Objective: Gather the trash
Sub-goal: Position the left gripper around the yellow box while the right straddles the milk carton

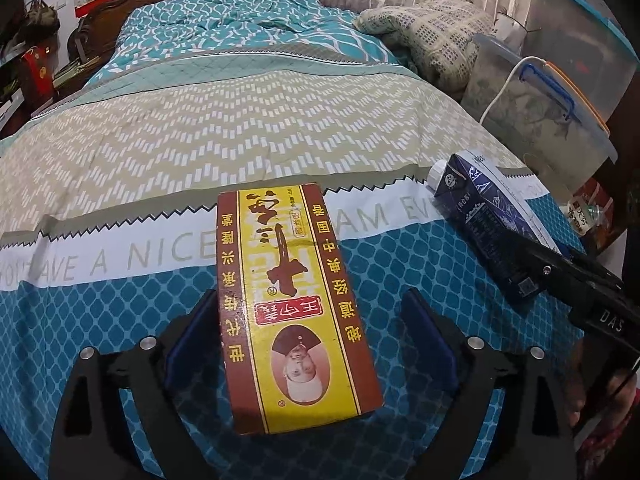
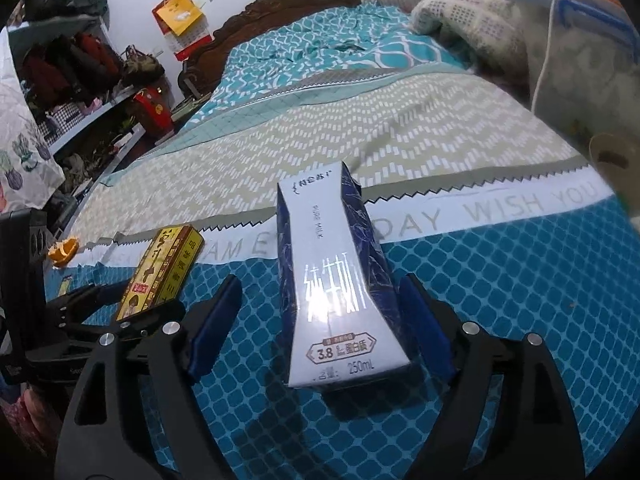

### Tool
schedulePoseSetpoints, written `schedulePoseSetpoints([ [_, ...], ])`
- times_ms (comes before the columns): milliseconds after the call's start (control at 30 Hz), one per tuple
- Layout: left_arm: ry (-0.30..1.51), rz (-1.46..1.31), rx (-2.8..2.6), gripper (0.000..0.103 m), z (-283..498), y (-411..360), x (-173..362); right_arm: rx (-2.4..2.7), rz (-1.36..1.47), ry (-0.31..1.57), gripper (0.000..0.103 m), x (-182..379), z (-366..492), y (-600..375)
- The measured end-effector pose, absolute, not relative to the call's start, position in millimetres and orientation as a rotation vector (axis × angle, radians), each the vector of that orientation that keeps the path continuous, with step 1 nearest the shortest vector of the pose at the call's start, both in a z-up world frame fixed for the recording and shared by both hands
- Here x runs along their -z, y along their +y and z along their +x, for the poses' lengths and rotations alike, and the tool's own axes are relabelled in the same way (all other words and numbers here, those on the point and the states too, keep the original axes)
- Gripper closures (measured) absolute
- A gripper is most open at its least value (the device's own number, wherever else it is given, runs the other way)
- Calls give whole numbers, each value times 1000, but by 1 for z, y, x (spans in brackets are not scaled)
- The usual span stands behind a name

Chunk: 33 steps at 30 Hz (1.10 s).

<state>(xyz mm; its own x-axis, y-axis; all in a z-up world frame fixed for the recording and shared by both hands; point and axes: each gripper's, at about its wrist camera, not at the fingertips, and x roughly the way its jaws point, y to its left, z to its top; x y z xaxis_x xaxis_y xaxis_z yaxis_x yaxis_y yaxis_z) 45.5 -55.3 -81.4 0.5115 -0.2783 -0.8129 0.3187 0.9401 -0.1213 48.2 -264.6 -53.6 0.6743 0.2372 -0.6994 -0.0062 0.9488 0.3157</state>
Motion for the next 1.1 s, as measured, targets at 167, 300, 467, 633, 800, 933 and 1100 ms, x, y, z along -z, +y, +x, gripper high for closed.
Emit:
schedulePoseSetpoints([
  [167, 969, 41, 363, 15, 46, -55, 82, -142, 301, 850, 21, 57, 51, -263],
  [300, 976, 40, 361, 9, 46, -56, 82, -142, 294, 854, 21, 59, 51, -262],
  [467, 975, 33, 363, 9, 46, -55, 82, -139, 298, 856, 20, 60, 51, -262],
  [633, 975, 30, 364, 9, 45, -55, 82, -141, 296, 861, 20, 60, 53, -262],
  [800, 974, 30, 364, 9, 45, -55, 82, -141, 295, 861, 20, 60, 53, -262],
  [933, 974, 28, 365, 9, 45, -55, 82, -141, 296, 861, 20, 60, 53, -262],
  [1100, 973, 22, 370, 9, 45, -55, 82, -140, 295, 861, 20, 60, 53, -262],
])
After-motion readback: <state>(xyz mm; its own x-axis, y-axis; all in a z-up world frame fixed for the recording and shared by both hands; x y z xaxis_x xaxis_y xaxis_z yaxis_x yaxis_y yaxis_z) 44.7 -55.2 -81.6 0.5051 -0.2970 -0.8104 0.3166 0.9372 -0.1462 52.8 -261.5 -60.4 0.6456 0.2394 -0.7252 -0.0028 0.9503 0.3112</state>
